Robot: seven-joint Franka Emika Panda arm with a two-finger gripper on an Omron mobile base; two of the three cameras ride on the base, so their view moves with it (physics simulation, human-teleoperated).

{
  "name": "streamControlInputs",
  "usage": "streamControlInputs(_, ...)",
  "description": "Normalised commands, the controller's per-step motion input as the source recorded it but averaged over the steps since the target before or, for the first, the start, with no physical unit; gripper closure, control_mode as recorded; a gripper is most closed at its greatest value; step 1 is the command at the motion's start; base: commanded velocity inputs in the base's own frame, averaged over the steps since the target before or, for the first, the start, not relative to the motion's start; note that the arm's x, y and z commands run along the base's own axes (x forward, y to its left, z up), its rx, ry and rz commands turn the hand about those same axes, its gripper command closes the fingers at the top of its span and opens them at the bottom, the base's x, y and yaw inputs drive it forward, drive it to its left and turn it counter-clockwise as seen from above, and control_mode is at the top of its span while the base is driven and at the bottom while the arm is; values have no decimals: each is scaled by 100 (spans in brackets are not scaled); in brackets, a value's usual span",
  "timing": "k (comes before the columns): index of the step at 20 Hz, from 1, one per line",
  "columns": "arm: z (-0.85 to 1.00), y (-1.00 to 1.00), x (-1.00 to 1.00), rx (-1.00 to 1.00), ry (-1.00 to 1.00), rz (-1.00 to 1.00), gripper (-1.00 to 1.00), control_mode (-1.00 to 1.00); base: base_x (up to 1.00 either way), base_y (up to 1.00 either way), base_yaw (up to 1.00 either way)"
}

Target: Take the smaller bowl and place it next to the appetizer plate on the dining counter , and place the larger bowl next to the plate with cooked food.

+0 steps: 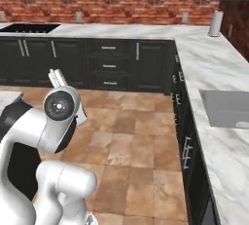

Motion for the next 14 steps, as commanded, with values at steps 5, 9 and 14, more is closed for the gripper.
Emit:
streamControlInputs(5, 0, 0, 0, 0, 0, 0, -100, 100, 100, 56, 0)
streamControlInputs(9, 0, 0, 0, 0, 0, 0, -100, 100, 100, 24, 0)
streamControlInputs(14, 0, 0, 0, 0, 0, 0, -100, 100, 100, 0, 0)
